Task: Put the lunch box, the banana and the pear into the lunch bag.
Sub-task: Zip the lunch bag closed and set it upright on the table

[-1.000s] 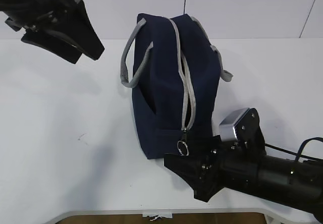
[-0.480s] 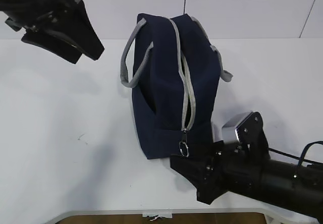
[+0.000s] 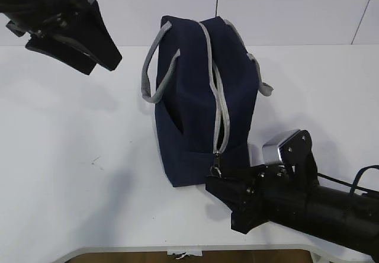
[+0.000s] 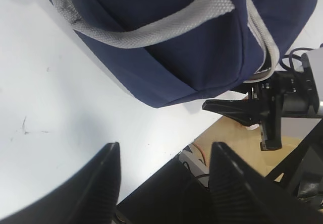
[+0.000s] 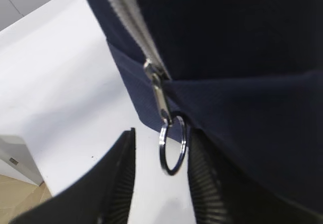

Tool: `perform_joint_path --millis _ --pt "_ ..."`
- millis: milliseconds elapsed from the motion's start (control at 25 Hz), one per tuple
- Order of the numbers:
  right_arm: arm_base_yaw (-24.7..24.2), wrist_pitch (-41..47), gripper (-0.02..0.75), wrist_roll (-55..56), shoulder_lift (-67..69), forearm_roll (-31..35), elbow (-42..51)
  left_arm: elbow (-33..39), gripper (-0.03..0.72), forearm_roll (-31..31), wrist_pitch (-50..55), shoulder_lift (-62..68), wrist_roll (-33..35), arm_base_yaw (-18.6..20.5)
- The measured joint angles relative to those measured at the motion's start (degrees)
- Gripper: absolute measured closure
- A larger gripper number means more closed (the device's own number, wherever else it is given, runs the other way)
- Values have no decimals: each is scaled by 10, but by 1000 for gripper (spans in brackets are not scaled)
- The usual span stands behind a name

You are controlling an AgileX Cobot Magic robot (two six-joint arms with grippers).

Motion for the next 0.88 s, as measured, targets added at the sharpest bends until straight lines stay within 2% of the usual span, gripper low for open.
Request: perform_joint_path --millis 320,560,880 --pt "0 0 591 4 0 2 0 0 265 -1 0 0 0 0" --pt "0 0 736 19 0 2 0 0 265 -5 0 0 0 0" --pt "0 -2 737 59 -1 2 12 0 266 -9 0 0 0 0"
